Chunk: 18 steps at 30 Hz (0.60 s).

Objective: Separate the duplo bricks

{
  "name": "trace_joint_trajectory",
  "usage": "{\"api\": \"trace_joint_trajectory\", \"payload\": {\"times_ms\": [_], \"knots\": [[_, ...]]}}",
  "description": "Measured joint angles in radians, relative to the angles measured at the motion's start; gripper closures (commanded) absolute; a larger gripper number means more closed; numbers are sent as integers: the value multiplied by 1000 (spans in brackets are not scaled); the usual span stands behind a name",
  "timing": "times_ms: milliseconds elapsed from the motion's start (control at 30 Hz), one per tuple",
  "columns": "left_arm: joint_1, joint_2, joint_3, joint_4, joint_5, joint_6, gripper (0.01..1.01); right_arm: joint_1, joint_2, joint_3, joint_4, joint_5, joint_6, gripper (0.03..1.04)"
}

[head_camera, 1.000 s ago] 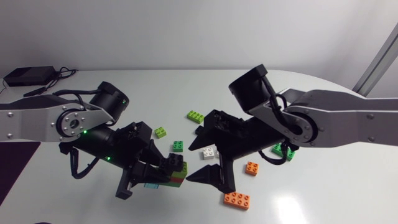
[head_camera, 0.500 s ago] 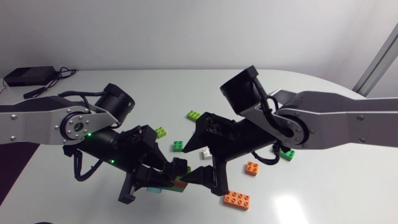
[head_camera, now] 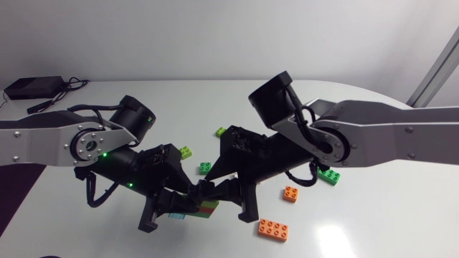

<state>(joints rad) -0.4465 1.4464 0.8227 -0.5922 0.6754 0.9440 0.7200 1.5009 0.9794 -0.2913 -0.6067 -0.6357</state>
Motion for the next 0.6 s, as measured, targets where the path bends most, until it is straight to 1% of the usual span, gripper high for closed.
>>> {"api": "trace_joint_trajectory", "payload": {"times_ms": [267,300,433,600], "knots": [[0,0,0,-2,-14,1,723,0,19,11,-14,-15,0,713],[0,0,0,-2,-14,1,723,0,19,11,-16,-15,0,772],[0,0,0,-5,-14,1,723,1,19,12,-19,-23,0,775],[-6,-1,0,-6,-19,1,723,-8,30,37,-64,-56,0,779]]}}
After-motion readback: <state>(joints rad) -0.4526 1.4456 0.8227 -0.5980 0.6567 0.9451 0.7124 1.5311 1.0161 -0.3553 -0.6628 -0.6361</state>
